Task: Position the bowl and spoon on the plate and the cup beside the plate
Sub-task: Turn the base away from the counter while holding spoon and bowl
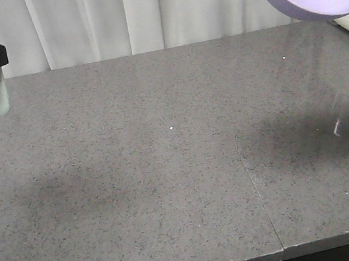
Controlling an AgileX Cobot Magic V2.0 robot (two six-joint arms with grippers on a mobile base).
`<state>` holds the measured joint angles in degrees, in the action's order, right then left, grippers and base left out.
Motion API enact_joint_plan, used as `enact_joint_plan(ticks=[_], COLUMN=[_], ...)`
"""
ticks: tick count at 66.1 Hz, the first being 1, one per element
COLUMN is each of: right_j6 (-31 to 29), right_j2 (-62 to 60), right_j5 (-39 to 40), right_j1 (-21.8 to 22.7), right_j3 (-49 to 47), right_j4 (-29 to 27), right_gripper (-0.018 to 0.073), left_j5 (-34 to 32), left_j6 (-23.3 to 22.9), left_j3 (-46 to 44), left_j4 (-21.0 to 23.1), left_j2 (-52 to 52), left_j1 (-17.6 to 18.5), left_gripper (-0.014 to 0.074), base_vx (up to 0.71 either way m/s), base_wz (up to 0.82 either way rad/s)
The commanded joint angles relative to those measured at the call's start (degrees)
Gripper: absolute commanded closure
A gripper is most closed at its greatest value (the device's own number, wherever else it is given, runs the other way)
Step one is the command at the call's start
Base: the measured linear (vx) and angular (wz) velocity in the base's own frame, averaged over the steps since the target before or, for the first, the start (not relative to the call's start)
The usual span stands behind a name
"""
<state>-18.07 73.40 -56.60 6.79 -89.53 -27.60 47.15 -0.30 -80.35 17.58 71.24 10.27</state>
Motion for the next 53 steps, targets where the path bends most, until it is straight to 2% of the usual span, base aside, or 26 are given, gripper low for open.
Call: enact_joint_plan(ticks=[1,53], right_j6=[-0.4,-0.4], right_j2=[-1.48,-1.48], right_j5=[3.21,3.21], right_j1=[0.12,0.12], right_j3=[-1.65,-1.65], right_j4=[-1.76,-1.76], right_gripper=[0.0569,0.0569], left_j5=[-3.84,-3.84], left_j6=[-0.03,-0.03], left_j3=[-1.47,-1.47], left_j4=[1.17,1.17], left_j2=[-1.26,-1.43], left_j1=[0.14,0.14], left_gripper=[0.0603,0.0603], base_vx=[0.0,-0.01], base_wz=[-0.11,-0.22])
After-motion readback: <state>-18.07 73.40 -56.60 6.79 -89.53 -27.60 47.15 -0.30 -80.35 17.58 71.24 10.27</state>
